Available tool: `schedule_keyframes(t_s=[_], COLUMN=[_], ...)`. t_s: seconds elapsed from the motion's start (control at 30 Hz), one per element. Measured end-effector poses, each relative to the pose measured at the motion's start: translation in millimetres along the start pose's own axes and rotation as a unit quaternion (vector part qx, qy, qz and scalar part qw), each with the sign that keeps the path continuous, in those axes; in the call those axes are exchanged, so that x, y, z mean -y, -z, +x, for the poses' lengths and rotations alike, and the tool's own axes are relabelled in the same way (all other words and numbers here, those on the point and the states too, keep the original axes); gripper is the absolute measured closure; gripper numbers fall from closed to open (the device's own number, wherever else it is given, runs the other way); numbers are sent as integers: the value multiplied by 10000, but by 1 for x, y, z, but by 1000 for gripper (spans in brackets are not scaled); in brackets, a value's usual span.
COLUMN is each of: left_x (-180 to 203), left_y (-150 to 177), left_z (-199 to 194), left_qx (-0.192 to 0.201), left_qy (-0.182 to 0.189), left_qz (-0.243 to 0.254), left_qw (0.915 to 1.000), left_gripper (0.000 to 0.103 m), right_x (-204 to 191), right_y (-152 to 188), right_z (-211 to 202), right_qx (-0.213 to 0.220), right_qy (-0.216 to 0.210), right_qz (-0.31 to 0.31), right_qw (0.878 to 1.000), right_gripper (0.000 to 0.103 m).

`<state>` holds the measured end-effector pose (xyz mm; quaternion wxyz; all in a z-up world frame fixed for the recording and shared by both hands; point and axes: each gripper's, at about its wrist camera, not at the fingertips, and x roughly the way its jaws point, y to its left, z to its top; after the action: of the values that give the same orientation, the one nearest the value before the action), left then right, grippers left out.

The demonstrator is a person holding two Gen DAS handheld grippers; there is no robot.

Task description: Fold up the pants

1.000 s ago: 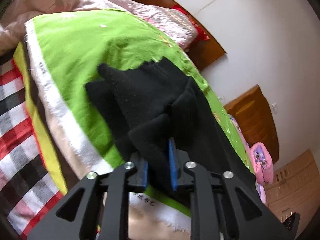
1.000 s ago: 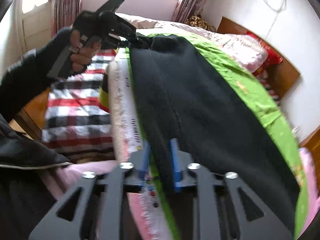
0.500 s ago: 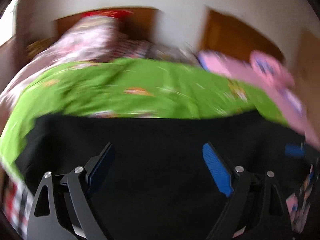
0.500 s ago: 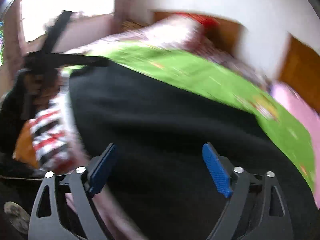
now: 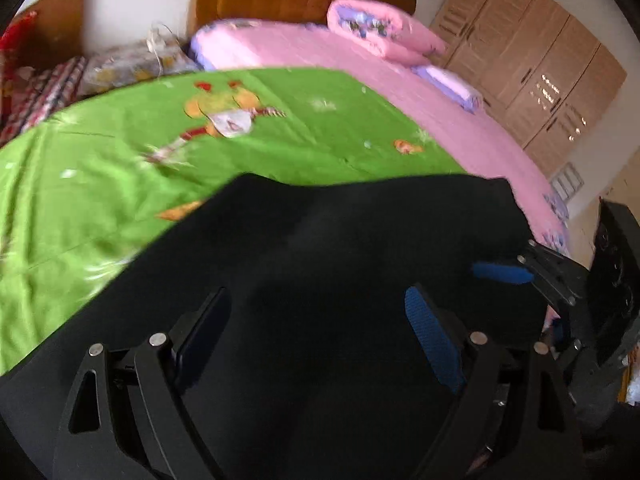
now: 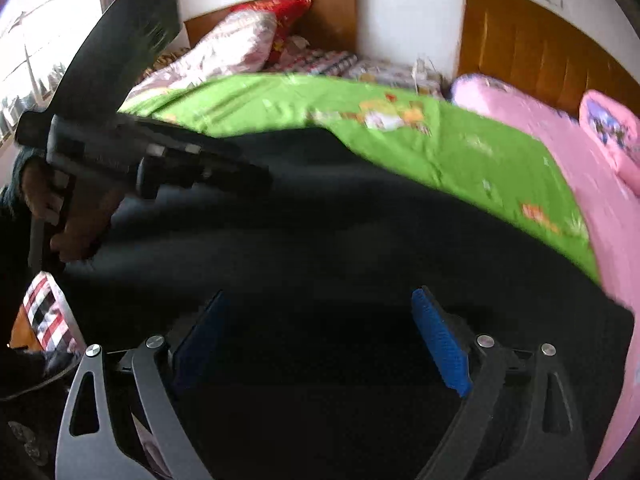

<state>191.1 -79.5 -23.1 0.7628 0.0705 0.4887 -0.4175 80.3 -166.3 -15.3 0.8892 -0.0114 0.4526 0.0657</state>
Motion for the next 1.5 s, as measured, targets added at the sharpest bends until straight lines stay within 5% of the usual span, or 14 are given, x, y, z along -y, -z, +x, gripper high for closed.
schedule_keyframes(t_s=[0.07, 0.27, 0.4, 0.53, 0.67, 0.8, 0.9, 1.0, 1.1, 1.2, 1.27, 1.4, 1.43, 1.5], left_x=[-9, -27, 0, 11, 8, -1, -15, -28, -41, -52, -66, -109, -120, -130], left_y=[-7, -27, -18, -23, -29, -33, -32, -15, 32, 76, 104, 130, 134, 133], left_z=[23, 36, 43, 31, 39, 33, -13, -58, -100, -118, -117, -113, -117, -121], left_qx=[-115, -54, 117, 350, 387, 556, 1112, 1192, 1151, 1088, 853, 394, 492, 478], left_qy=[55, 230, -365, -659, -826, -799, -1412, -2033, -2845, -2829, -3134, -3238, -2957, -3044], left_qz=[-150, -476, 200, 263, 226, 72, -5, -75, -414, -774, -1066, -1714, -1924, -2040], left_qw=[9998, 9986, 9991, 9969, 9956, 9952, 9837, 9718, 9508, 9498, 9398, 9296, 9344, 9292], left_gripper=[9, 5, 2, 3, 2, 4, 5, 3, 2, 2, 2, 1, 1, 1], right_x=[13, 21, 20, 17, 17, -2, -6, 0, -5, -22, -38, -67, -76, -91], right_y=[18, 54, 60, 41, 20, 17, 31, 32, 16, -22, -50, -88, -89, -76], right_z=[8, -19, -26, -37, -45, 1, 0, -13, -23, -20, -3, 45, 57, 80], right_qx=[-289, -153, -218, -42, 446, -399, -376, -463, -182, 208, 282, -93, -259, -716], right_qy=[100, -171, -141, 240, -269, -93, -55, 64, 31, -135, -332, -659, -657, -500], right_qz=[183, 245, 264, 176, 567, 120, -146, -155, -141, -317, -453, -536, -612, -947], right_qw=[9994, 9994, 9993, 9995, 9970, 9991, 9992, 9988, 9997, 9992, 9980, 9963, 9956, 9917], right_gripper=[13, 12, 12, 12, 11, 11, 7, 7, 7, 7, 7, 7, 7, 4])
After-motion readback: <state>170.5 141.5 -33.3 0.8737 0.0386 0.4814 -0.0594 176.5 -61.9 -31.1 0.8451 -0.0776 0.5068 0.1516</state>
